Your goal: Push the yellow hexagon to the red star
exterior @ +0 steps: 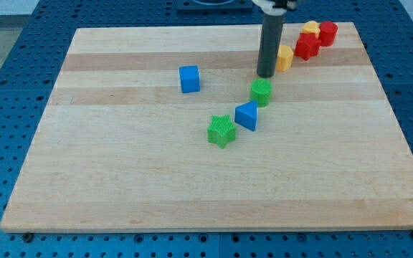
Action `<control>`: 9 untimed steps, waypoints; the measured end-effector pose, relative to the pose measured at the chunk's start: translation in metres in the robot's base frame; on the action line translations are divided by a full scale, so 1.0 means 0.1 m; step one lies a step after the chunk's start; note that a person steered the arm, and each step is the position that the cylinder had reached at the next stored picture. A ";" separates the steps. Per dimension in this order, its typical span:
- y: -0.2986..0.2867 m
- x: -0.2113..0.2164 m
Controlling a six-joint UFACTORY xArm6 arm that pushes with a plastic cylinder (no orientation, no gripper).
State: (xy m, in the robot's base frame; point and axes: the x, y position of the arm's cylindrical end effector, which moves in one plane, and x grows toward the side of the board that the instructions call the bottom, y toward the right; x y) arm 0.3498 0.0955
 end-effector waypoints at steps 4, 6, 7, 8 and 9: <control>0.15 0.02; -0.02 -0.44; -0.01 -0.46; 0.14 -0.48; 0.28 -0.48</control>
